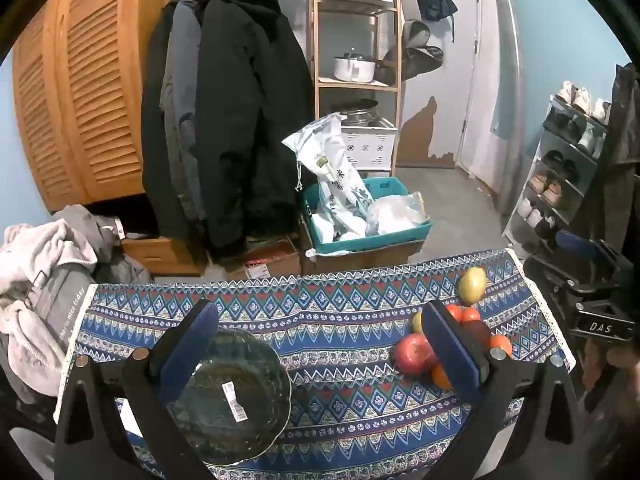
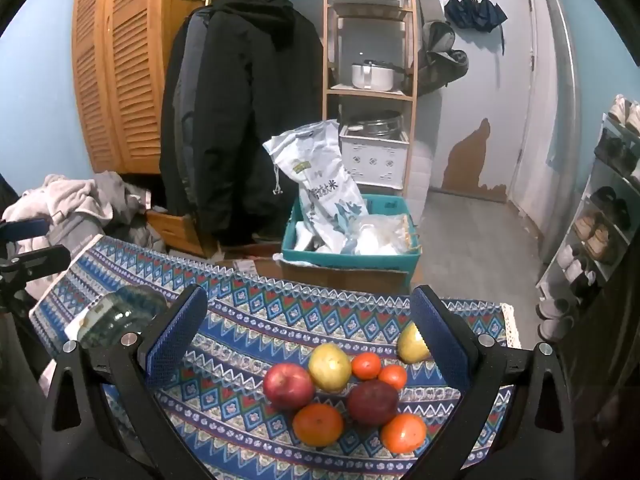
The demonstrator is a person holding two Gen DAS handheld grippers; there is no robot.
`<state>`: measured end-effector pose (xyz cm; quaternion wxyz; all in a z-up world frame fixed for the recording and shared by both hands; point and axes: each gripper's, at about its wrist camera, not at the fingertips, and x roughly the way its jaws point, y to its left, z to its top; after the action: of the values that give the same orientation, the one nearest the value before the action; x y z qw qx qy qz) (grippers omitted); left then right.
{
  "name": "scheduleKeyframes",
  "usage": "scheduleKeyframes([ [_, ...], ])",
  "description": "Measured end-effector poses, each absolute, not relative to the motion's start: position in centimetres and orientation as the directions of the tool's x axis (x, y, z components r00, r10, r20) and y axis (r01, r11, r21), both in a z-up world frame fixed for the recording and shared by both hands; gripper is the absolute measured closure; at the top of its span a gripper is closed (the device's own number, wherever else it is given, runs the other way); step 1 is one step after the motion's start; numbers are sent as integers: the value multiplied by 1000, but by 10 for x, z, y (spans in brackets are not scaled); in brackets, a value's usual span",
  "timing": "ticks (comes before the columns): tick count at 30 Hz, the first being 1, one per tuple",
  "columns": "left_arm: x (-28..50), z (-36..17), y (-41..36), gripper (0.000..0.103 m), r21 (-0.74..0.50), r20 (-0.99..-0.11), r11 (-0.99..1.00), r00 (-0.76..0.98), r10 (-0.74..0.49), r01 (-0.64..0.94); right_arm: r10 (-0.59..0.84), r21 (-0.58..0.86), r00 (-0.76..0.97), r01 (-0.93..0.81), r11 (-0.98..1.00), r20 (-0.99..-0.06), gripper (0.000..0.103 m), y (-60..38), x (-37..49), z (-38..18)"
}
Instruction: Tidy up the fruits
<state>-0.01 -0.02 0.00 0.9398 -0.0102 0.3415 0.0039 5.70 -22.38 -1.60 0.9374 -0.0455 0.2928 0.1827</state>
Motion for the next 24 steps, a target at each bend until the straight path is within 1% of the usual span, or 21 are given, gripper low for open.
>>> scheduleKeyframes([
  [24, -2, 1, -2, 1, -11, -639, 1000, 769, 2, -11, 320, 17, 758, -378, 926, -569, 4, -224, 56, -16],
])
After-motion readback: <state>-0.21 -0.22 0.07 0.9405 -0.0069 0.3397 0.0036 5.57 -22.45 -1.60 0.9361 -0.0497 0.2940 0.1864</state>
